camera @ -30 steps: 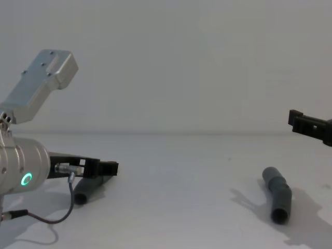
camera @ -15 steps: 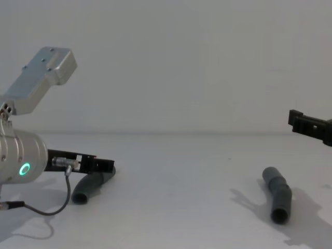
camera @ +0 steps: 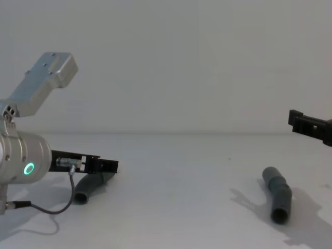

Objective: Use both hands to pick up one end of the pipe from the table, align the ends, and insert them.

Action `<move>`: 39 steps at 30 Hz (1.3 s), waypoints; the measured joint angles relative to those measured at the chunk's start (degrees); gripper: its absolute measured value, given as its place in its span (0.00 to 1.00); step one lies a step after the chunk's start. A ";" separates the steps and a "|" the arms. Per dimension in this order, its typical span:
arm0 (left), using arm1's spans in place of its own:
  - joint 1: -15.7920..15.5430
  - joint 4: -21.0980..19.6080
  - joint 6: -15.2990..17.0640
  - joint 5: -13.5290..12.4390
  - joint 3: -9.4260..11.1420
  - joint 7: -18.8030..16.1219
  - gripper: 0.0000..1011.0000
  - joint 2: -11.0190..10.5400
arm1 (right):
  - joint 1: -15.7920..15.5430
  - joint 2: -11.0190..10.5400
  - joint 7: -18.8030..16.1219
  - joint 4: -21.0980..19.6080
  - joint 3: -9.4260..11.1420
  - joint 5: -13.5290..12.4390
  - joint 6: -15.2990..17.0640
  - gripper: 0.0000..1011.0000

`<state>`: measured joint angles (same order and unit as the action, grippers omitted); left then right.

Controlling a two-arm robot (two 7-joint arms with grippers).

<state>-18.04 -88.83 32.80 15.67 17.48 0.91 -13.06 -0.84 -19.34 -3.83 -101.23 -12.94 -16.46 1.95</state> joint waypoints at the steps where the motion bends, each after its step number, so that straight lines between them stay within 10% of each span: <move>1: -0.06 0.19 -0.13 0.08 -0.03 0.17 0.99 0.05 | 0.00 0.00 0.00 0.00 0.00 0.00 0.00 0.99; 39: -2.74 2.96 3.88 -1.56 0.85 3.22 0.99 0.19 | 0.00 0.00 0.00 0.00 0.00 0.00 0.00 0.99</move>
<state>-20.77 -85.86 36.68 14.11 18.33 4.13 -12.88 -0.84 -19.33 -3.83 -101.23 -12.94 -16.46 1.95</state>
